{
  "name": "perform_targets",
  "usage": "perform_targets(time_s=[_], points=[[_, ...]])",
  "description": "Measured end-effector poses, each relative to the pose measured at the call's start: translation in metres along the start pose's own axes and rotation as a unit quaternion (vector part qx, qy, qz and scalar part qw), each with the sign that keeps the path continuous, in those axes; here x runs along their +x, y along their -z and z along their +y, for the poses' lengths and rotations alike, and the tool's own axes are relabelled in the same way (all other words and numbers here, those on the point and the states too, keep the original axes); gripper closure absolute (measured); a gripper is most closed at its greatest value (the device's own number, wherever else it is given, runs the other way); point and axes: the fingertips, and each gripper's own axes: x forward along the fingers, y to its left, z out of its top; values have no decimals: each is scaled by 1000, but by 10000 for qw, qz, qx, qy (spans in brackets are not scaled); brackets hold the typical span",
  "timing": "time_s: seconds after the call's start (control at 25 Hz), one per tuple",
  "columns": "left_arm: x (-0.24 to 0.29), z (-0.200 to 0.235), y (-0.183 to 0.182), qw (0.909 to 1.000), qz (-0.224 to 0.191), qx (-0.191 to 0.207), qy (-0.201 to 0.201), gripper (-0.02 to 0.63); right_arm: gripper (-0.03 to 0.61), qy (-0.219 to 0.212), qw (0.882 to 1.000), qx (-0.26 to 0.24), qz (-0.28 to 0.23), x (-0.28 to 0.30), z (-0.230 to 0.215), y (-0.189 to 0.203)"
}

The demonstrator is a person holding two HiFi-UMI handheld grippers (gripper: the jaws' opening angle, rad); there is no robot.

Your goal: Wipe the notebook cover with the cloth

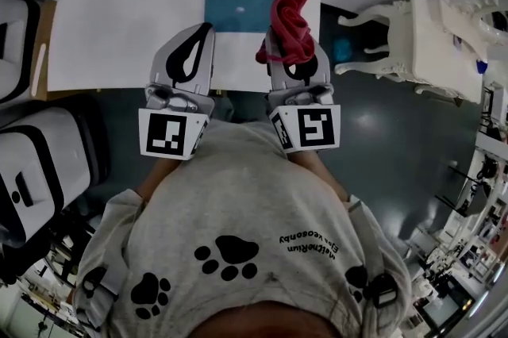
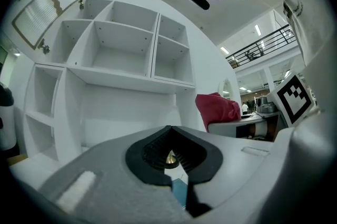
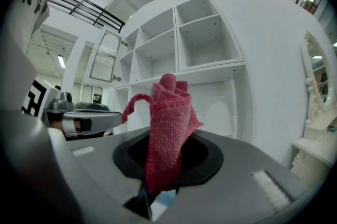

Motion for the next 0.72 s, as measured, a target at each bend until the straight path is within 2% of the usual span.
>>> perform_targets(time_s=[0.32,0.52,0.72], points=[[25,30,18,9994,122,-127,284,615,491,198,9997,-51,128,40,-3,10],[36,36,29,9986,253,-342,304,615,491,-53,9993,-137,350,53,-4,22],[41,37,42,9985,360,-339,239,615,491,-239,9983,-130,523,61,-9,36]])
